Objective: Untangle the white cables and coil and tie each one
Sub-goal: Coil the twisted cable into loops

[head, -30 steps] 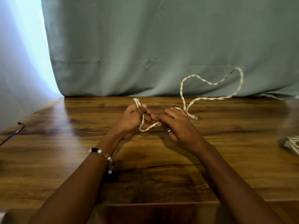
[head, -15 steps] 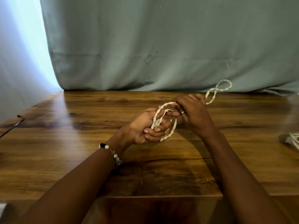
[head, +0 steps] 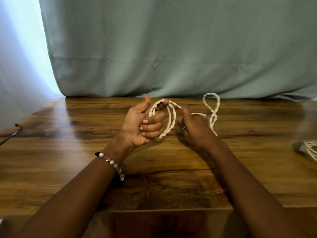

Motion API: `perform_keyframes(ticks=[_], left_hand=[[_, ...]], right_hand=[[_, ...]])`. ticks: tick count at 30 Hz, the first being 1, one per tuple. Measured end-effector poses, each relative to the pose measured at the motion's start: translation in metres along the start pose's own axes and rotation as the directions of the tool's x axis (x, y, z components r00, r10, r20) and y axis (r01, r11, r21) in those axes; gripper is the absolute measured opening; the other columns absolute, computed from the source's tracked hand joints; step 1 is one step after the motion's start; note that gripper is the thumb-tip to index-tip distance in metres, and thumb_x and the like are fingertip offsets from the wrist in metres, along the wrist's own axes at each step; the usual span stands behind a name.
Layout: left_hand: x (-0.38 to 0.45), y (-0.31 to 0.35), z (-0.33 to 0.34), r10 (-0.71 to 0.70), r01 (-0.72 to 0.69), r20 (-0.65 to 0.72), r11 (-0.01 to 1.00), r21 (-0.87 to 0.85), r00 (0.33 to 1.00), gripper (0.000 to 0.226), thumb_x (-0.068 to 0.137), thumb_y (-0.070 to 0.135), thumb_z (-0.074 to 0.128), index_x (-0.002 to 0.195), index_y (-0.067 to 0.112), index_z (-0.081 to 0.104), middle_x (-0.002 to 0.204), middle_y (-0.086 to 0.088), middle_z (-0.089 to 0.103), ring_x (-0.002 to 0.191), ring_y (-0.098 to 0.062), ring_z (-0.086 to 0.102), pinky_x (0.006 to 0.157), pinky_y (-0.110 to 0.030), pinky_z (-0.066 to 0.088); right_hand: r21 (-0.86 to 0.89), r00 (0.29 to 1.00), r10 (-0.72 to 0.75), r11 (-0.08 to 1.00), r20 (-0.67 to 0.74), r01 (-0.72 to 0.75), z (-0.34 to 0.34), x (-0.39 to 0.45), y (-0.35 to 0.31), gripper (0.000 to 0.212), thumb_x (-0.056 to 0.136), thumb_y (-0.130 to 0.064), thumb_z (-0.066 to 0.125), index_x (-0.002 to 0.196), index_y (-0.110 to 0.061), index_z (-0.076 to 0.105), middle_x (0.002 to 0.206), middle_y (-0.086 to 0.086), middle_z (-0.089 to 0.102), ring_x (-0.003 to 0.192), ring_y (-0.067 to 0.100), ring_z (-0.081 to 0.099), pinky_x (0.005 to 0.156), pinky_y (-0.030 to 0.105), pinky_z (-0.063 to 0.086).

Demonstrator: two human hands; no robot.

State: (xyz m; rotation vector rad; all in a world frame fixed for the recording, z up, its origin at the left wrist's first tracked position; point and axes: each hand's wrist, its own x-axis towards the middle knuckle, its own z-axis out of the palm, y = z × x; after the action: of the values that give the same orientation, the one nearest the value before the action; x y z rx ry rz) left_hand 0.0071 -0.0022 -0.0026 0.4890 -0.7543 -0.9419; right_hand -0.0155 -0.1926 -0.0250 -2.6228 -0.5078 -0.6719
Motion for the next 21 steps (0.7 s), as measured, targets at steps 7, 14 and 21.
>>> perform_keyframes(ticks=[7, 14, 21], left_hand=[[-0.001, 0.012, -0.001, 0.444, -0.44, -0.255, 0.895, 0.074, 0.859, 0.024, 0.093, 0.029, 0.048, 0.1, 0.006, 0.049, 0.047, 0.001, 0.042, 0.032, -0.005, 0.027, 0.029, -0.017, 0.033], [0.013, 0.0, -0.002, 0.622, -0.318, -0.527, 0.768, 0.557, 0.579, 0.012, 0.103, 0.016, 0.036, 0.093, 0.016, 0.042, 0.056, 0.001, 0.041, 0.04, -0.007, 0.035, 0.049, -0.03, 0.054], [0.02, -0.02, -0.002, 0.647, -0.092, -0.472, 0.64, 0.763, 0.599, 0.04, 0.103, 0.005, 0.034, 0.138, 0.015, 0.02, 0.074, -0.011, 0.053, 0.052, -0.009, 0.059, 0.047, -0.022, 0.051]], right_hand=[[-0.39, 0.959, -0.127, 0.894, 0.254, 0.221, 0.014, -0.006, -0.034, 0.053, 0.101, -0.021, 0.036, 0.148, -0.007, 0.016, 0.124, 0.02, 0.057, 0.106, 0.036, 0.059, 0.082, 0.041, 0.048], [-0.459, 0.874, -0.481, 0.763, 0.067, 0.455, 0.011, -0.005, -0.046, 0.02, 0.078, -0.019, 0.065, 0.095, -0.009, 0.069, 0.082, 0.011, 0.072, 0.074, 0.03, 0.067, 0.072, 0.038, 0.053], [-0.159, 0.914, -0.405, 0.904, -0.025, 0.396, -0.005, -0.01, -0.028, 0.024, 0.086, -0.031, 0.048, 0.085, -0.011, 0.061, 0.079, 0.01, 0.067, 0.072, 0.03, 0.061, 0.065, 0.035, 0.044]])
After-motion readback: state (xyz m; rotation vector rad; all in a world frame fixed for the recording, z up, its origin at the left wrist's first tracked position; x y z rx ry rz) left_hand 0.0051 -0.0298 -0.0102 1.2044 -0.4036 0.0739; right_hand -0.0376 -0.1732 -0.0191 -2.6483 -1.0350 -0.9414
